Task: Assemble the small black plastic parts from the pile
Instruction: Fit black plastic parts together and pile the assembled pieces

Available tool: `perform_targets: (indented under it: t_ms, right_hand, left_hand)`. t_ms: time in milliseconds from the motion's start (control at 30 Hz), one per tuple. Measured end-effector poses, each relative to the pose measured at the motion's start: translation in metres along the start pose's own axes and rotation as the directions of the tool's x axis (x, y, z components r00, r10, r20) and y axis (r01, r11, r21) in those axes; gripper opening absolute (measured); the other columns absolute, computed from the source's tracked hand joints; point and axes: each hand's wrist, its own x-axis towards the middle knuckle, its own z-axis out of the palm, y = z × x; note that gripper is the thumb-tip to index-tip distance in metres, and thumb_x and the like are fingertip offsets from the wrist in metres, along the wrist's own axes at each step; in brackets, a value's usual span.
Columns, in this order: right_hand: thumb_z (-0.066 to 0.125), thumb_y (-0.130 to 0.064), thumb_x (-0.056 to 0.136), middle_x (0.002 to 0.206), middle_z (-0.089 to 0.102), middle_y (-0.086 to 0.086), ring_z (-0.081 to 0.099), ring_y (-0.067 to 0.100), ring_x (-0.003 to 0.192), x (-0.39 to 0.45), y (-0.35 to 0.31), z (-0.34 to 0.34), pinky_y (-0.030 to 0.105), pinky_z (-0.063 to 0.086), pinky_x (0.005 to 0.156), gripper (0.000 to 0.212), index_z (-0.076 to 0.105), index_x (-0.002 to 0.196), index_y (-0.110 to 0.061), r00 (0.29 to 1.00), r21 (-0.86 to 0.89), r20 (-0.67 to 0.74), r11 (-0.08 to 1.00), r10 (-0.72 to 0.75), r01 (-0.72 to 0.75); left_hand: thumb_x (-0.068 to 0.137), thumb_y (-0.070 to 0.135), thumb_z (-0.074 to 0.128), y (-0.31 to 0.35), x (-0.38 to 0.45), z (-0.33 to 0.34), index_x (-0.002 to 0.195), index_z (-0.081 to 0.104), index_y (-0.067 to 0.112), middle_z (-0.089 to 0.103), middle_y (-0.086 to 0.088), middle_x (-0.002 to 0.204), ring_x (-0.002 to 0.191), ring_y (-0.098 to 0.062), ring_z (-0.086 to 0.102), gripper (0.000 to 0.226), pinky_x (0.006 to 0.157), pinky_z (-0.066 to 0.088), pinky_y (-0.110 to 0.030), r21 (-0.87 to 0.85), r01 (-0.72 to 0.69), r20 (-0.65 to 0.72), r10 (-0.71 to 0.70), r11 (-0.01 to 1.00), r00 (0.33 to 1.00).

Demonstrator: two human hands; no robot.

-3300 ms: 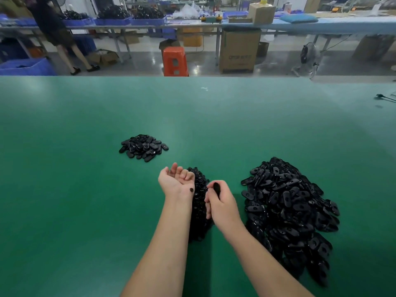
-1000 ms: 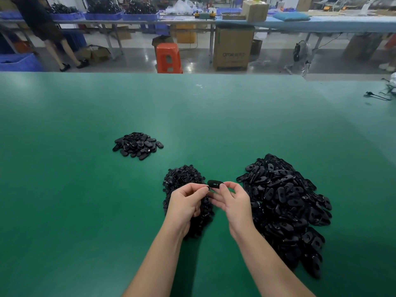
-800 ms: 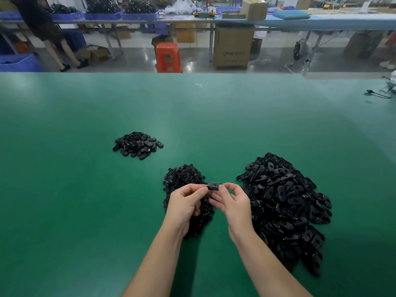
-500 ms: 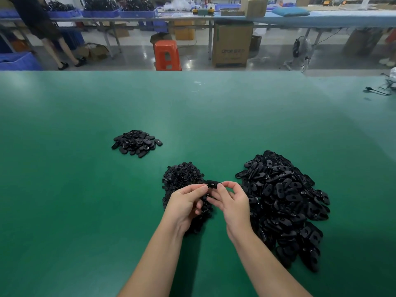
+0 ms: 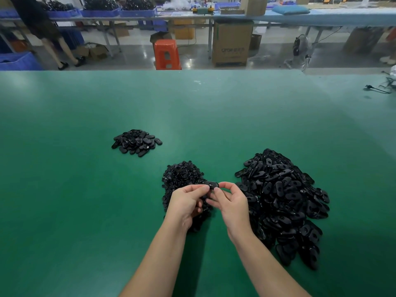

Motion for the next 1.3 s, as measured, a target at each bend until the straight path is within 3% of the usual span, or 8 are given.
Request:
perform_targets:
  t_ms: [233,600,733,900,1000,1200,1300]
  right_hand:
    - [0.063,-0.005,0.096,0.083,0.078,0.006,0.077,0.018,0.08,-0.001,0.007,-0.004,0.041,0.061,0.082,0.011,0.062,0.101,-0.015,0.995,-0.269,0.036,0.958,-0.098,0.104]
    - [0.067,-0.012,0.094,0.079,0.077,0.0,0.075,0.016,0.078,-0.004,0.004,-0.007,0.043,0.061,0.083,0.01,0.064,0.094,-0.021,0.984,-0.331,0.015,0.928,-0.176,0.171]
    - [0.067,-0.014,0.094,0.082,0.077,-0.005,0.075,0.014,0.083,-0.005,0.005,-0.009,0.039,0.06,0.082,0.012,0.066,0.09,-0.025,0.977,-0.37,0.029,0.905,-0.212,0.208]
    - [0.068,-0.013,0.094,0.083,0.077,-0.006,0.074,0.01,0.082,-0.006,0.004,-0.008,0.026,0.058,0.077,0.013,0.066,0.089,-0.026,0.972,-0.359,0.036,0.904,-0.234,0.231]
    - [0.068,-0.013,0.094,0.082,0.077,-0.005,0.073,0.008,0.08,-0.007,0.002,-0.007,0.019,0.055,0.071,0.012,0.066,0.089,-0.024,0.971,-0.332,0.03,0.914,-0.236,0.232]
    - [0.069,-0.014,0.094,0.086,0.078,-0.002,0.074,0.014,0.085,-0.004,0.001,-0.008,0.023,0.057,0.075,0.007,0.066,0.093,-0.02,0.982,-0.267,0.02,0.946,-0.187,0.186]
    - [0.071,-0.012,0.093,0.09,0.078,0.005,0.075,0.02,0.09,0.0,-0.002,-0.007,0.026,0.059,0.078,0.006,0.066,0.097,-0.013,0.992,-0.127,-0.012,0.984,-0.129,0.126]
  left_hand:
    - [0.084,0.006,0.078,-0.001,0.004,-0.002,0.084,0.075,0.004,0.067,-0.005,0.058,0.038,-0.008,0.042,0.003,0.038,0.033,-0.019,0.163,-0.09,-0.041,0.097,0.983,0.994]
    - [0.085,0.006,0.077,0.004,-0.004,0.006,0.08,0.076,0.008,0.067,-0.001,0.058,0.039,-0.005,0.046,0.006,0.039,0.035,-0.017,0.253,-0.172,-0.044,0.188,0.952,0.981]
    - [0.085,0.017,0.075,0.005,-0.008,0.005,0.075,0.075,0.02,0.071,0.006,0.063,0.044,0.0,0.051,0.01,0.05,0.04,-0.018,0.587,-0.305,-0.025,0.394,0.75,0.919]
    - [0.089,0.028,0.071,0.007,-0.018,0.012,0.083,0.077,0.026,0.07,0.015,0.073,0.068,0.002,0.062,0.009,0.062,0.045,-0.016,0.782,-0.337,0.007,0.534,0.524,0.846]
    - [0.093,0.025,0.066,0.001,-0.023,0.018,0.094,0.077,0.023,0.068,0.012,0.089,0.079,-0.005,0.061,0.011,0.072,0.047,-0.024,0.824,-0.364,0.012,0.629,0.434,0.777]
    - [0.096,0.017,0.064,-0.008,-0.03,0.026,0.102,0.077,0.013,0.066,0.009,0.099,0.077,-0.011,0.065,0.015,0.069,0.052,-0.029,0.838,-0.445,0.072,0.745,0.315,0.663]
    - [0.096,0.015,0.064,-0.013,-0.031,0.027,0.114,0.075,0.011,0.066,0.005,0.103,0.078,-0.016,0.066,0.022,0.068,0.055,-0.035,0.819,-0.515,0.154,0.768,0.253,0.622]
